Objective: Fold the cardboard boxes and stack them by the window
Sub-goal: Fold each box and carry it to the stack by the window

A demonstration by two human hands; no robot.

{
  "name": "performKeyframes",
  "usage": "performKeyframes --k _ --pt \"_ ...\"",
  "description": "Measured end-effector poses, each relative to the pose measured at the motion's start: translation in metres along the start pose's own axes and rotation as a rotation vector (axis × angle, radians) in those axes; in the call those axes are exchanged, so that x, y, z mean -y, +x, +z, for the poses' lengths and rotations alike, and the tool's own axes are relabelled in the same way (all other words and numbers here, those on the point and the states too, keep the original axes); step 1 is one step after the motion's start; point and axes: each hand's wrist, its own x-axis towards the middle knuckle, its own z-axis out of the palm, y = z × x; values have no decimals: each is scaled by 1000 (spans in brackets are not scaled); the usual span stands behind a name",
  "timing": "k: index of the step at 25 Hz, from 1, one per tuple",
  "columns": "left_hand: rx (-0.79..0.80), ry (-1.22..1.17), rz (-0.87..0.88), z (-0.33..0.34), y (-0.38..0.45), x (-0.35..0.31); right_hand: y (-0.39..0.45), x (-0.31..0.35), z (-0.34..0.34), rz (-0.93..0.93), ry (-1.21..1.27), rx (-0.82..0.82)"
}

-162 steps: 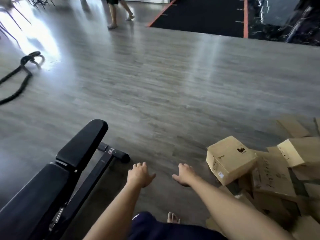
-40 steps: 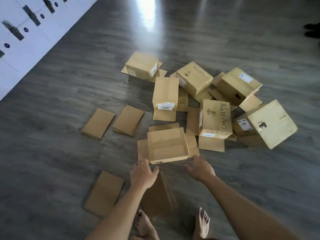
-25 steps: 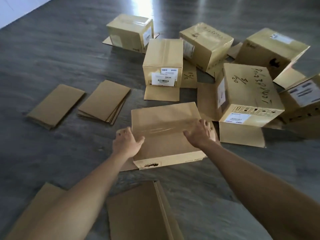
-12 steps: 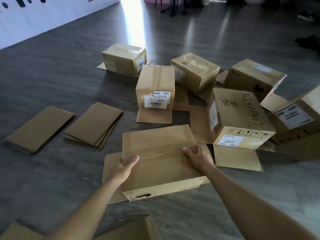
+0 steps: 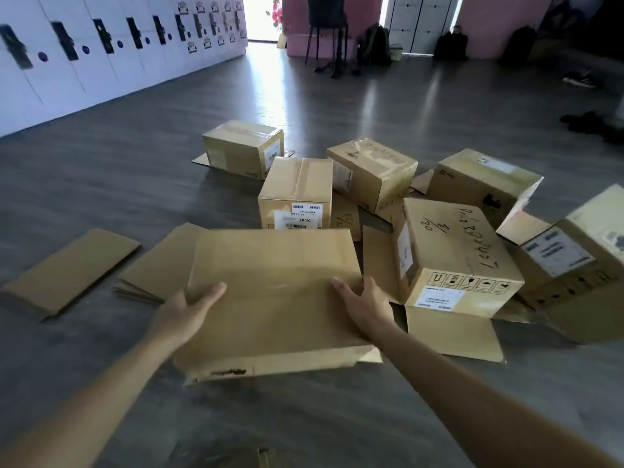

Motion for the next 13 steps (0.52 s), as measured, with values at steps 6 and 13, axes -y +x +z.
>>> performKeyframes --k 6,13 --pt "-296 -173 324 -35 -11 -45 -9 58 -40 -316 273 -143" --pt "-331 -161 386 -17 -4 -43 2 50 -48 -380 277 -159"
